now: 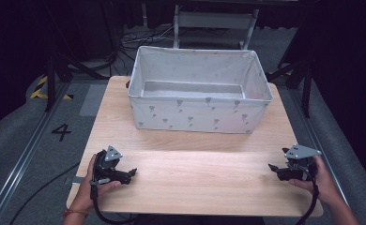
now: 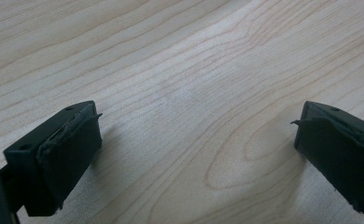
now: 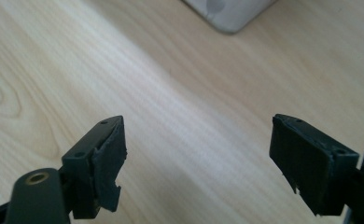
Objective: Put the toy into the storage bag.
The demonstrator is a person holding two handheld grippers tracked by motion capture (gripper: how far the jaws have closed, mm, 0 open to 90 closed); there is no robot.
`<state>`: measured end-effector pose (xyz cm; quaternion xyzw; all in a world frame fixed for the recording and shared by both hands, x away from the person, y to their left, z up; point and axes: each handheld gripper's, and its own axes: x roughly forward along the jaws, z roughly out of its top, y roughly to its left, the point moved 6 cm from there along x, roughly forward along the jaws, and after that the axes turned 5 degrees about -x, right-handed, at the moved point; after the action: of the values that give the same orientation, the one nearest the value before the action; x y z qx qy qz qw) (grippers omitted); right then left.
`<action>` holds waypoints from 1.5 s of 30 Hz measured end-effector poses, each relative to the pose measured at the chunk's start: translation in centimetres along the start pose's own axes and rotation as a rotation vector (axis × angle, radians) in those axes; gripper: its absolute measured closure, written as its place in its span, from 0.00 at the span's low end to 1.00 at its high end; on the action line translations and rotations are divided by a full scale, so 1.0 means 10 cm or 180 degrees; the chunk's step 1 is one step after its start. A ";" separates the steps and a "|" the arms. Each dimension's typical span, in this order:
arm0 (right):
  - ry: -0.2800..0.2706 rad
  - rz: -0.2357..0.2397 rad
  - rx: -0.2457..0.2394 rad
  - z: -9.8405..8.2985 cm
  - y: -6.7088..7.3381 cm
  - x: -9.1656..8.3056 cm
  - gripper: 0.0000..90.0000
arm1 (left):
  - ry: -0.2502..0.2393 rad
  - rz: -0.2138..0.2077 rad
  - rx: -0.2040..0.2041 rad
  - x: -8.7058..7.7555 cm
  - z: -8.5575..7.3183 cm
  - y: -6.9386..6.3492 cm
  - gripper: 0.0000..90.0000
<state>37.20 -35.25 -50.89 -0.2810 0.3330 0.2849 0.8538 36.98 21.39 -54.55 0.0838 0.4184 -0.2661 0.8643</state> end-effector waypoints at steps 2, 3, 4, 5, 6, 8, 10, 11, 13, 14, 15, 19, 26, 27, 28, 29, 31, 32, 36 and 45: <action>0.0001 0.0088 0.0102 -0.14 0.05 0.05 0.20 | 0.0000 -0.0004 -0.0002 0.00 0.00 0.00 0.01; -0.0049 0.0146 0.0191 -0.18 0.06 0.06 0.20 | 0.0000 -0.0004 -0.0002 0.00 0.00 0.00 0.01; -0.0049 0.0146 0.0191 -0.18 0.06 0.06 0.20 | 0.0000 -0.0004 -0.0003 0.00 0.00 0.00 0.01; -0.0075 0.0221 0.0298 -0.22 0.08 0.09 0.20 | 0.0001 -0.0002 -0.0003 0.00 0.00 0.00 0.01; -0.0079 0.0254 0.0346 -0.27 0.09 0.11 0.20 | 0.0000 -0.0003 -0.0004 0.00 0.00 0.00 0.01; -0.0189 0.0251 0.0463 -0.32 0.10 0.14 0.20 | 0.0001 -0.0003 -0.0003 0.00 0.00 0.00 0.01; -0.0313 0.0317 0.0638 -0.36 0.11 0.16 0.20 | -0.0004 0.0005 0.0002 0.00 0.00 0.00 0.01; -0.0309 0.0347 0.0715 -0.36 0.11 0.17 0.19 | 0.0004 -0.0005 0.0000 0.00 0.00 0.00 0.01; -0.0287 0.0371 0.0776 -0.37 0.10 0.18 0.18 | -0.0014 0.0014 -0.0003 0.00 0.00 0.00 0.01; -0.0286 0.0373 0.0777 -0.37 0.10 0.18 0.18 | -0.0016 0.0015 -0.0004 0.00 0.00 0.00 0.01; -0.0284 0.0375 0.0777 -0.37 0.10 0.18 0.18 | -0.0009 0.0011 -0.0003 0.00 0.00 0.00 0.01; -0.0274 0.0363 0.0780 -0.37 0.10 0.18 0.17 | 0.0003 0.0003 -0.0003 0.00 0.00 0.00 0.01; -0.0270 0.0361 0.0792 -0.37 0.10 0.18 0.16 | 0.0005 0.0001 0.0003 0.00 0.00 0.00 0.01; -0.0268 0.0363 0.0792 -0.37 0.10 0.18 0.16 | 0.0003 0.0001 0.0001 0.00 0.00 0.00 0.01; -0.0268 0.0362 0.0792 -0.37 0.10 0.18 0.16 | 0.0004 0.0003 -0.0001 0.00 0.00 0.00 0.01; -0.0268 0.0363 0.0792 -0.37 0.10 0.18 0.16 | 0.0004 0.0003 -0.0003 0.00 0.00 0.00 0.01; -0.0269 0.0363 0.0793 -0.37 0.10 0.18 0.16 | 0.0003 0.0003 -0.0005 0.00 0.00 0.00 0.01; -0.0270 0.0362 0.0793 -0.37 0.10 0.18 0.16 | 0.0005 -0.0002 -0.0017 0.00 0.00 0.00 0.01; -0.0268 0.0362 0.0792 -0.37 0.10 0.18 0.16 | 0.0002 -0.0001 -0.0024 0.00 0.00 0.00 0.01; -0.0268 0.0361 0.0791 -0.37 0.10 0.18 0.16 | -0.0013 0.0034 -0.0026 0.01 0.01 0.01 0.01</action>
<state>36.14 -36.52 -54.77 -0.1416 0.3449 0.3009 0.8778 37.10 21.43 -54.58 0.0820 0.4173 -0.2599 0.8669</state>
